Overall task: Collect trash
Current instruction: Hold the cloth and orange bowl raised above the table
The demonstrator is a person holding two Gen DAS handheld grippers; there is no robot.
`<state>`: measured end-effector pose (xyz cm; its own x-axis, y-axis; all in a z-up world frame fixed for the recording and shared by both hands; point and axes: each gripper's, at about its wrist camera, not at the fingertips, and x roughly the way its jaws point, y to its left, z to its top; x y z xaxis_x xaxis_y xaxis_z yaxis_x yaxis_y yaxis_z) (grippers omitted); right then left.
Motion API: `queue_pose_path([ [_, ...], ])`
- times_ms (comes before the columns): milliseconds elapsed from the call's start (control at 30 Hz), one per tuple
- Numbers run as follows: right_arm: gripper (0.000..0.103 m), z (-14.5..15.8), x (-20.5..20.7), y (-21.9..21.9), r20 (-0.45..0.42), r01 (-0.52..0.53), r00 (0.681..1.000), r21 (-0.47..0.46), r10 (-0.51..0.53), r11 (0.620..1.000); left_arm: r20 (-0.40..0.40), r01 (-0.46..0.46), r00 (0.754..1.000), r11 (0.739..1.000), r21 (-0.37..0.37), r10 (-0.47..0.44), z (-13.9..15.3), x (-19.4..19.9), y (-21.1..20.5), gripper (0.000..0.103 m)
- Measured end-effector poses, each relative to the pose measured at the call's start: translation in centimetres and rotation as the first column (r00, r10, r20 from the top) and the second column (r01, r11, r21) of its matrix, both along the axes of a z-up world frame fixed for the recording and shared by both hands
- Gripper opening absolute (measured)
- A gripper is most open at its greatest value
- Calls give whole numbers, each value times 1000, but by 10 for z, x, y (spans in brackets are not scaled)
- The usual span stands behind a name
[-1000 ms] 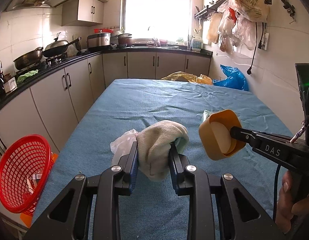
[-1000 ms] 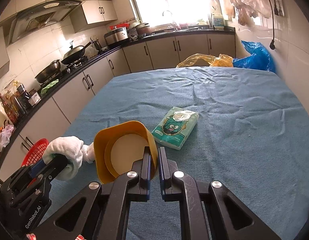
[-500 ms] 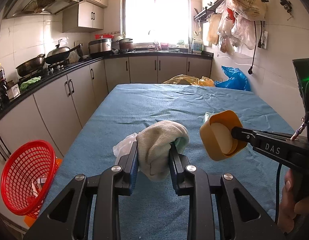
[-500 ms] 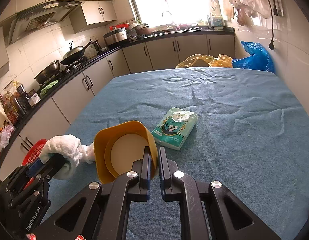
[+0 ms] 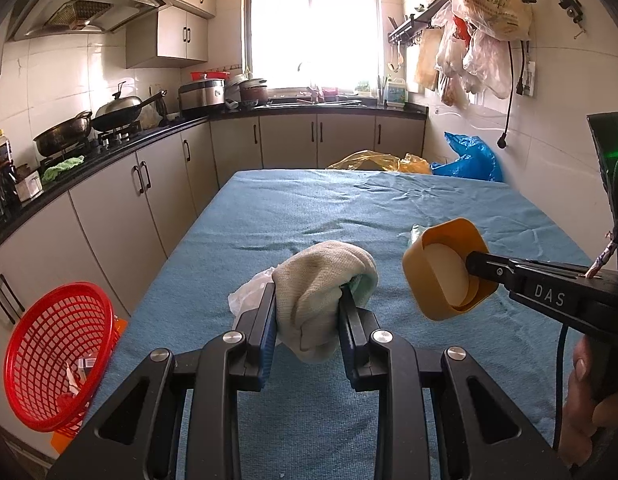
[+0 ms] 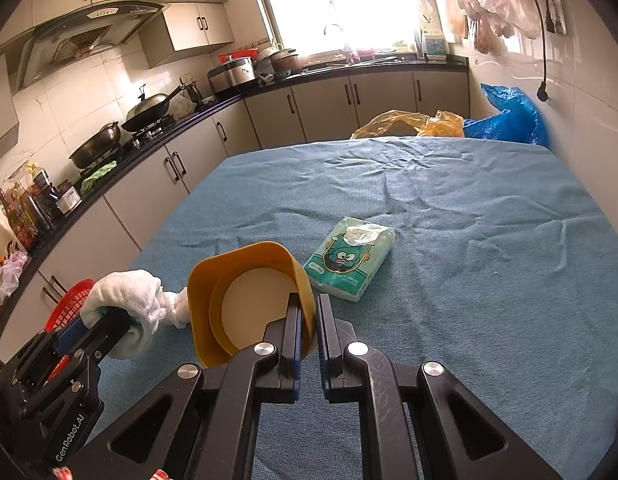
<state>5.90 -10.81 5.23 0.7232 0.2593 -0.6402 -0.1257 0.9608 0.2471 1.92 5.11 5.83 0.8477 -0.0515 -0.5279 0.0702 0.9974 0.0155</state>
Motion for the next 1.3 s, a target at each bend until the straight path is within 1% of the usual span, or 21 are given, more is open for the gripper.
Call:
queue_pose_path([
  [700,8,5,-4,0,15,2,1000,1,-2,1000,21,-10,1000,1000,2,10,9,4,9,26],
  [1300,8,7,-10,4,42,0,999,-1,0,1000,59,-33,998,999,0,33,8,0,6,27],
])
